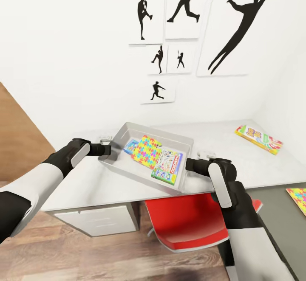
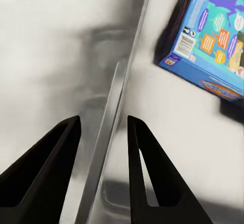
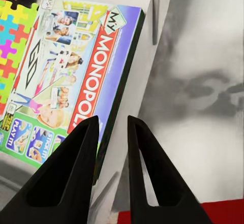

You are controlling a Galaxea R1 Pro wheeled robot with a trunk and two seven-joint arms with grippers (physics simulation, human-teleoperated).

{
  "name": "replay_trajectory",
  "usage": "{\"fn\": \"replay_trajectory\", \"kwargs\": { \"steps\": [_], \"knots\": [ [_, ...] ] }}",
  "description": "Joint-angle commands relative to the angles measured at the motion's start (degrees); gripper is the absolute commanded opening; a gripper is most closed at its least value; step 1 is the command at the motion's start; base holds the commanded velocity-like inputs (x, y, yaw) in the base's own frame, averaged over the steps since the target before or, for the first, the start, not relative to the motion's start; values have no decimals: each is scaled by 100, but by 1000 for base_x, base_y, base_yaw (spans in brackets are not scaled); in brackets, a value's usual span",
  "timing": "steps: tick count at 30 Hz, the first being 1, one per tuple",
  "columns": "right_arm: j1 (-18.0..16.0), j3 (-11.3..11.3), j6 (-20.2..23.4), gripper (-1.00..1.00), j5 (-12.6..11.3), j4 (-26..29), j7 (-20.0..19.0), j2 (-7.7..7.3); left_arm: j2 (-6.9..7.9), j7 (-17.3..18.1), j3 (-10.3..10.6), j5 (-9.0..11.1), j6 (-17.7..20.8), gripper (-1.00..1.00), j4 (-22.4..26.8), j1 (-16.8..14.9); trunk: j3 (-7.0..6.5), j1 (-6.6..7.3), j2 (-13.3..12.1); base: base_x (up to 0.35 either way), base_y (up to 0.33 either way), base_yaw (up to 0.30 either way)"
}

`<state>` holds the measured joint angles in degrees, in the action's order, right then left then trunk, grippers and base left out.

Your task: Put all the toys in the child's room - the three board games (two on the bed and one on the table), the two jigsaw puzzles on the table, and the tennis ball on the table - inside the toy box on the table in the child's room.

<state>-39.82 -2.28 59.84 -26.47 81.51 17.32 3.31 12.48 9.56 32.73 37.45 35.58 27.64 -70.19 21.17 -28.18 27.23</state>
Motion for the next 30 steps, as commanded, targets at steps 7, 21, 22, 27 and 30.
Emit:
{"fn": "replay_trajectory", "kwargs": {
  "steps": [7,21,22,27,30],
  "knots": [
    [-8,-264,16,-100,-463,23,34,3,3,24,281,175,134,-100,5,-4,8,-2,10,-1,0,289],
    [-8,-267,16,-100,-464,23,34,3,8,23,278,181,133,-100,5,-4,8,-2,10,0,0,292],
    [-8,-268,16,-100,-464,23,34,5,8,24,278,181,133,-100,5,-4,8,-2,10,0,0,292],
    [-8,-271,16,-100,-461,23,34,8,8,32,278,183,134,-100,5,-4,8,-2,10,0,0,292],
    [-11,-270,16,-100,-461,23,34,6,8,35,278,183,134,-100,5,-4,8,-2,10,0,0,292]
  ]
}}
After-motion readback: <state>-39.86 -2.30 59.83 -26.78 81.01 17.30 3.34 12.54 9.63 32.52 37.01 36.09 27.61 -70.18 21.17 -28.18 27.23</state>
